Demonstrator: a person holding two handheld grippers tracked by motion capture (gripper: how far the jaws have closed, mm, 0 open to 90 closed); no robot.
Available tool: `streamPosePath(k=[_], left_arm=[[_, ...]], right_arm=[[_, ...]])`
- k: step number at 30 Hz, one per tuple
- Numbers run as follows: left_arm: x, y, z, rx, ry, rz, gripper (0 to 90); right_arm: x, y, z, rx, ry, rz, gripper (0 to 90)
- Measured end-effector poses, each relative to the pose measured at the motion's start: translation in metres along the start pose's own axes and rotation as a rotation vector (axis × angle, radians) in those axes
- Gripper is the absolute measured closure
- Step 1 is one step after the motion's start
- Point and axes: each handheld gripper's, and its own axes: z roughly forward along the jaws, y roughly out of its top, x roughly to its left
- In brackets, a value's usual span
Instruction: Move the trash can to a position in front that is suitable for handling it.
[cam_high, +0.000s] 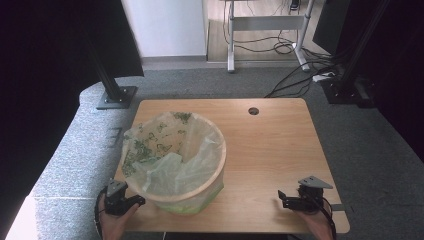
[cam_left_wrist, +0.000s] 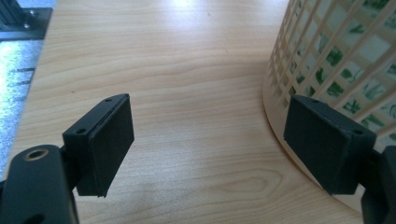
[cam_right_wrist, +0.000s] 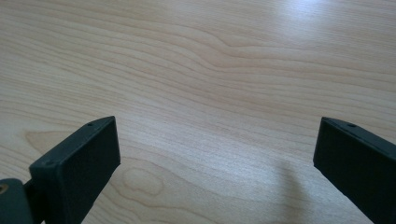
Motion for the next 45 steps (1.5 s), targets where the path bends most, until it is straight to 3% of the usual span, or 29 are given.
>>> streamPosePath(k=[4,10,13,18,26,37,45], left_arm=[[-0.003,0.002,-0.005,-0.017,0.021,-0.015,16.0],[-0.015,0.005,-0.009,-0.03,0.025,-0.002,16.0],[-0.024,0.007,-0.011,-0.03,0.047,0.003,16.6],[-0.03,0.01,-0.013,-0.031,0.065,-0.013,17.1],[-0.058,0.017,-0.006,-0.011,0.089,-0.01,17.1],[-0.082,0.04,0.022,0.016,0.047,0.043,17.0],[-0.096,0.053,0.042,0.03,-0.002,0.053,17.6]], right_arm=[[-0.002,0.001,0.001,-0.004,-0.012,0.003,0.2],[-0.001,0.0,-0.001,-0.003,-0.018,-0.011,0.2],[-0.002,0.001,-0.002,-0.011,-0.018,-0.008,0.2],[-0.003,0.0,-0.001,0.001,-0.021,-0.006,0.2],[0.0,0.0,0.0,0.013,-0.025,-0.009,0.3],[-0.001,0.0,-0.002,0.002,-0.009,-0.011,0.5],[-0.001,0.0,-0.004,-0.002,-0.002,-0.018,0.7]])
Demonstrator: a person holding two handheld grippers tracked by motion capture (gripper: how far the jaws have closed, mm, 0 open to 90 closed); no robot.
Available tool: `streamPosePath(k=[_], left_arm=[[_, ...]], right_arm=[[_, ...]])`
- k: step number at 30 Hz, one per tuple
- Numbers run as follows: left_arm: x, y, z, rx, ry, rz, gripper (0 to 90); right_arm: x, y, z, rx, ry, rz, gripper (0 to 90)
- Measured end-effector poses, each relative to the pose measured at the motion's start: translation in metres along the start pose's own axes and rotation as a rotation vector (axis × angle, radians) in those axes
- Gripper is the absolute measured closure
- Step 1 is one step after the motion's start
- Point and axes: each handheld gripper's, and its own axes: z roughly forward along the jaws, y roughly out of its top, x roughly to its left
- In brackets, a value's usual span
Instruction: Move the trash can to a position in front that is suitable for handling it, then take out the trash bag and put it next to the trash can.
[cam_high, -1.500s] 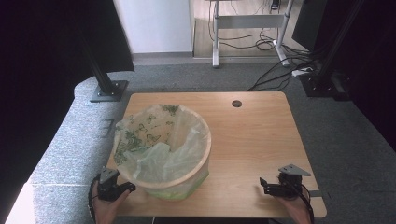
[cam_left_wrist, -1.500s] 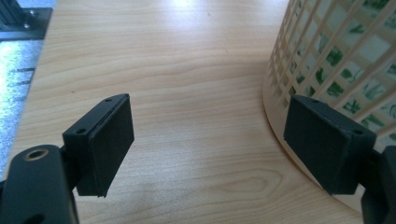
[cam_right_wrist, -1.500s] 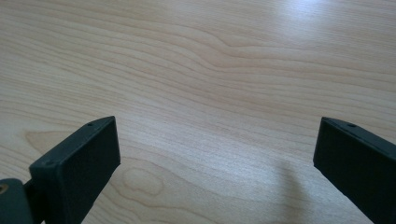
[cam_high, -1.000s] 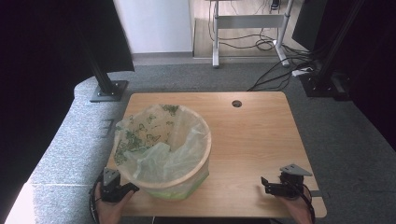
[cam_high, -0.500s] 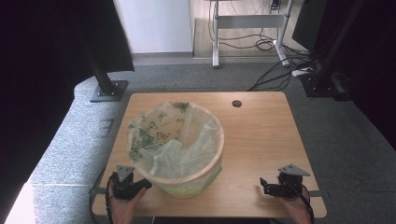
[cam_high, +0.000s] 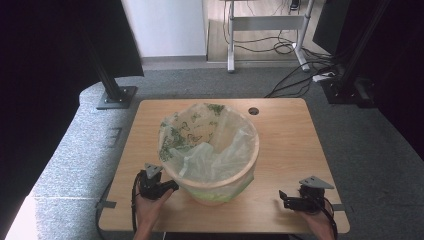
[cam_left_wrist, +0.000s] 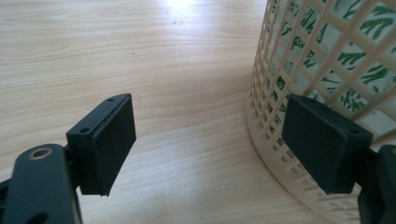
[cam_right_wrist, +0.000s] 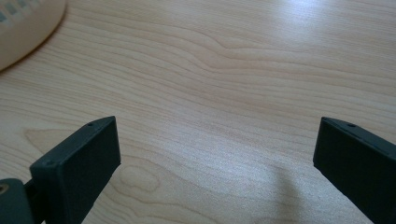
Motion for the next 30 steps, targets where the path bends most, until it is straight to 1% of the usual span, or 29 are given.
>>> streamPosePath(k=[4,7,8,10,11,12,13,15,17,20,21,24,30], left_arm=[[-0.009,0.003,0.008,0.007,-0.016,0.016,17.8],[-0.009,0.002,0.009,0.009,-0.031,0.026,16.8],[-0.007,0.002,0.008,0.006,-0.036,0.027,16.1],[-0.001,-0.001,0.005,-0.015,-0.043,0.013,15.9],[0.003,-0.003,0.003,-0.025,-0.055,0.005,15.6],[0.003,-0.003,0.003,-0.025,-0.055,0.005,15.3],[0.011,-0.005,0.0,-0.023,-0.079,0.002,14.2],[0.017,-0.009,-0.003,-0.026,-0.1,0.007,14.6],[0.022,-0.012,-0.005,-0.03,-0.107,0.018,14.7],[0.025,-0.013,-0.007,-0.036,-0.112,0.014,14.6],[0.027,-0.013,-0.008,-0.043,-0.119,0.013,14.6],[0.028,-0.012,-0.011,-0.059,-0.122,0.012,14.4],[0.031,-0.012,-0.013,-0.072,-0.133,0.005,14.6]], right_arm=[[-0.001,-0.001,0.002,0.009,-0.009,0.0,0.8],[-0.002,-0.001,0.002,0.008,-0.015,0.002,0.8],[-0.002,-0.001,0.002,0.004,-0.016,0.002,0.9],[-0.003,-0.001,0.0,-0.004,-0.015,0.002,1.0],[-0.003,-0.001,0.0,-0.012,-0.017,0.003,1.0],[-0.003,-0.001,0.0,-0.016,-0.018,0.003,1.1],[-0.003,0.0,0.0,-0.019,-0.016,0.003,1.1],[-0.004,0.0,0.0,-0.024,-0.01,-0.001,1.1],[-0.004,0.0,0.0,-0.028,-0.006,-0.003,1.1],[-0.004,0.0,-0.001,-0.036,-0.002,-0.006,1.3],[-0.004,0.0,-0.001,-0.037,-0.001,-0.008,1.3],[-0.004,0.0,-0.002,-0.041,0.002,-0.007,1.5],[-0.005,0.0,-0.001,-0.038,0.004,-0.01,1.7]])
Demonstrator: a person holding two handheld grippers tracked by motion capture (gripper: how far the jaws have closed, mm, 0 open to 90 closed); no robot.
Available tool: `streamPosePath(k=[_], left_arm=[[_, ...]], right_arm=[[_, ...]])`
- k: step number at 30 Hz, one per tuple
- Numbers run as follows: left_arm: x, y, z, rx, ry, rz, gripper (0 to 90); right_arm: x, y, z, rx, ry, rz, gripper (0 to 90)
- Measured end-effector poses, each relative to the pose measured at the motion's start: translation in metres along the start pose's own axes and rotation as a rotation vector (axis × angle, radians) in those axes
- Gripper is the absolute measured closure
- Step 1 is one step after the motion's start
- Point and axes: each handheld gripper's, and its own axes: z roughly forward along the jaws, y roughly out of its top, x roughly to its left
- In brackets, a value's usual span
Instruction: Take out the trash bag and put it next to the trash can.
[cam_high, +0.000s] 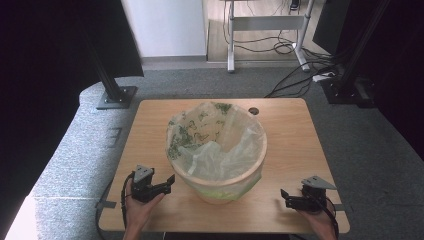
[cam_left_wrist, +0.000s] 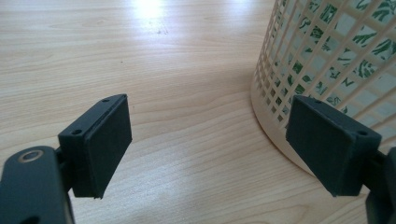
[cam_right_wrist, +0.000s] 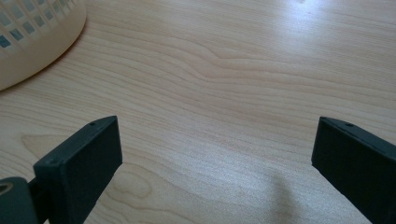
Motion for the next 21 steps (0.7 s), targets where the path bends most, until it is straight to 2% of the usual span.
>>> streamPosePath(k=[5,6,8,9,11,14,16,21], left_arm=[[0.002,0.004,-0.007,-0.021,-0.04,0.011,14.7],[0.003,0.007,-0.011,-0.035,-0.063,0.008,14.8],[0.004,0.008,-0.013,-0.038,-0.074,0.012,14.9],[0.006,0.012,-0.018,-0.047,-0.094,0.023,15.0],[0.009,0.017,-0.025,-0.061,-0.099,0.033,15.1],[0.013,0.022,-0.031,-0.077,-0.109,0.027,16.3],[0.018,0.036,-0.04,-0.087,-0.103,0.039,16.6],[0.023,0.062,-0.059,-0.136,-0.151,0.031,18.7]], right_arm=[[0.0,0.0,0.0,0.004,0.0,-0.005,2.0],[0.001,0.0,0.0,0.005,0.0,-0.006,2.0],[0.001,0.0,0.0,0.005,0.001,-0.005,2.0],[0.0,0.0,0.0,0.005,-0.001,-0.004,2.1],[0.0,0.0,-0.001,0.002,0.0,-0.003,2.3],[-0.002,0.0,-0.001,-0.001,-0.001,0.001,2.5],[-0.002,-0.001,0.0,0.004,-0.002,0.001,2.5],[0.0,0.0,-0.001,0.004,-0.002,-0.002,2.6]])
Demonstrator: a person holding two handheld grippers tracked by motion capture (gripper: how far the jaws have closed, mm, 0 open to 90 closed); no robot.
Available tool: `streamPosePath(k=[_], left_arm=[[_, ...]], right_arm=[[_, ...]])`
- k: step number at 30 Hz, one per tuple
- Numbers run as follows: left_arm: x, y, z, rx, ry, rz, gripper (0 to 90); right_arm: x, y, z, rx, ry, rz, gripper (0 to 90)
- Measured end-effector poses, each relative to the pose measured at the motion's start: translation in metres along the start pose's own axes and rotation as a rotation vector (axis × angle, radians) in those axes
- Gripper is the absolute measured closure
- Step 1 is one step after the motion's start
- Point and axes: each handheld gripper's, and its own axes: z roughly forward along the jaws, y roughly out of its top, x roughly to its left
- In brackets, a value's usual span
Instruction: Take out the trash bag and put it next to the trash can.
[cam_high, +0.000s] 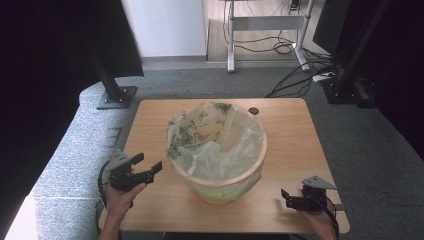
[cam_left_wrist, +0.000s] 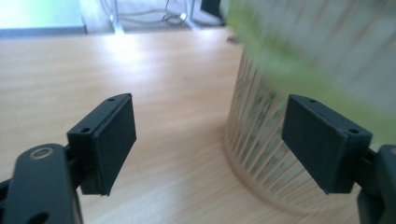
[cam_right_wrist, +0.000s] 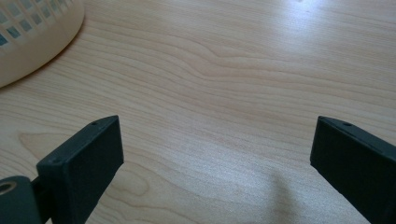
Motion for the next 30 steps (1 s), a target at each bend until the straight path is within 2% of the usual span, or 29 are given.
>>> streamPosePath(k=[1,4,8,13,14,16,18,24,30], left_arm=[[0.0,0.0,0.0,0.0,0.0,0.0,19.2],[0.0,0.016,-0.008,-0.014,-0.019,0.006,19.4],[0.0,0.024,-0.011,-0.017,-0.043,0.006,19.4],[-0.002,0.039,-0.016,-0.035,-0.082,-0.002,19.6],[-0.004,0.046,-0.019,-0.047,-0.098,-0.002,19.6],[-0.005,0.049,-0.021,-0.051,-0.104,0.001,19.8],[-0.01,0.061,-0.024,-0.057,-0.115,0.021,20.4],[-0.016,0.077,-0.023,-0.065,-0.155,0.031,20.8],[-0.02,0.087,-0.017,-0.061,-0.173,0.04,20.9]], right_arm=[[0.0,0.0,0.0,0.0,0.0,0.0,2.6],[0.002,0.0,0.0,-0.001,0.001,-0.002,2.7],[0.003,0.0,0.001,0.007,0.006,-0.01,2.7],[0.002,-0.001,0.001,0.002,0.003,-0.006,2.9],[0.002,-0.001,0.001,0.002,0.004,-0.005,3.0],[0.002,-0.001,0.001,0.002,0.004,-0.006,3.0],[0.002,-0.001,0.001,0.002,0.007,-0.012,3.0],[0.003,-0.001,0.002,0.005,0.012,-0.02,3.1],[0.003,-0.001,0.002,0.005,0.013,-0.022,3.2]])
